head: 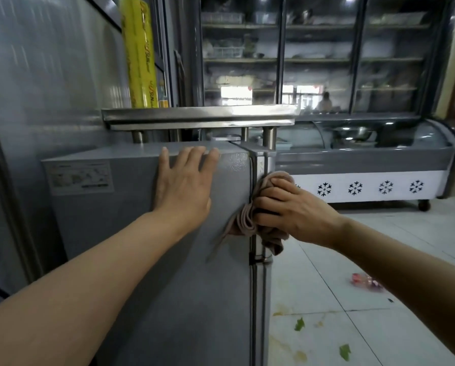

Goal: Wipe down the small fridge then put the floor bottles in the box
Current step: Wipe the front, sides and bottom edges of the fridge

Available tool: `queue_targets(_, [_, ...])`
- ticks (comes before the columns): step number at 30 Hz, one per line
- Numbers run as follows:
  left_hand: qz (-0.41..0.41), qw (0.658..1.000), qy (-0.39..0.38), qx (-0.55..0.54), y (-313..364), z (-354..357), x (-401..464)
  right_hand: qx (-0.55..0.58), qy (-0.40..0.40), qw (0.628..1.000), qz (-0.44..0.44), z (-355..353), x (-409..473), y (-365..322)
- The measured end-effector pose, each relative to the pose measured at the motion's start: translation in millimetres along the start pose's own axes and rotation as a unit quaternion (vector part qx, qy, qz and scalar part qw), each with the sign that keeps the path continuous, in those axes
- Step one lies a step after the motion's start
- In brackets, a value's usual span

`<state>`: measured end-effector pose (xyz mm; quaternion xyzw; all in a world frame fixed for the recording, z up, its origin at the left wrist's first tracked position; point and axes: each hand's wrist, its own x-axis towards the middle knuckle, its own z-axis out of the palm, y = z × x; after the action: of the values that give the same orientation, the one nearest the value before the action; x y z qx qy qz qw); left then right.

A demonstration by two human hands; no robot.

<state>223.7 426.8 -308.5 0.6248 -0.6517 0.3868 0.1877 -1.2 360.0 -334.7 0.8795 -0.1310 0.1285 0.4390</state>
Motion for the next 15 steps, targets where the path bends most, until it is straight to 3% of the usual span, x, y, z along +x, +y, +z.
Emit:
queue_targets(9, [0.003, 0.999, -0.033, -0.003, -0.8, -11.5, -0.3, 0.000, 0.041, 0.995, 0.087, -43.9, 20.9, 26.2])
queue_targets(15, [-0.008, 0.995, -0.060, -0.084, -6.6, -20.8, 2.0, 0.110, 0.125, 0.937, 0.309, -61.4, 16.5, 26.4])
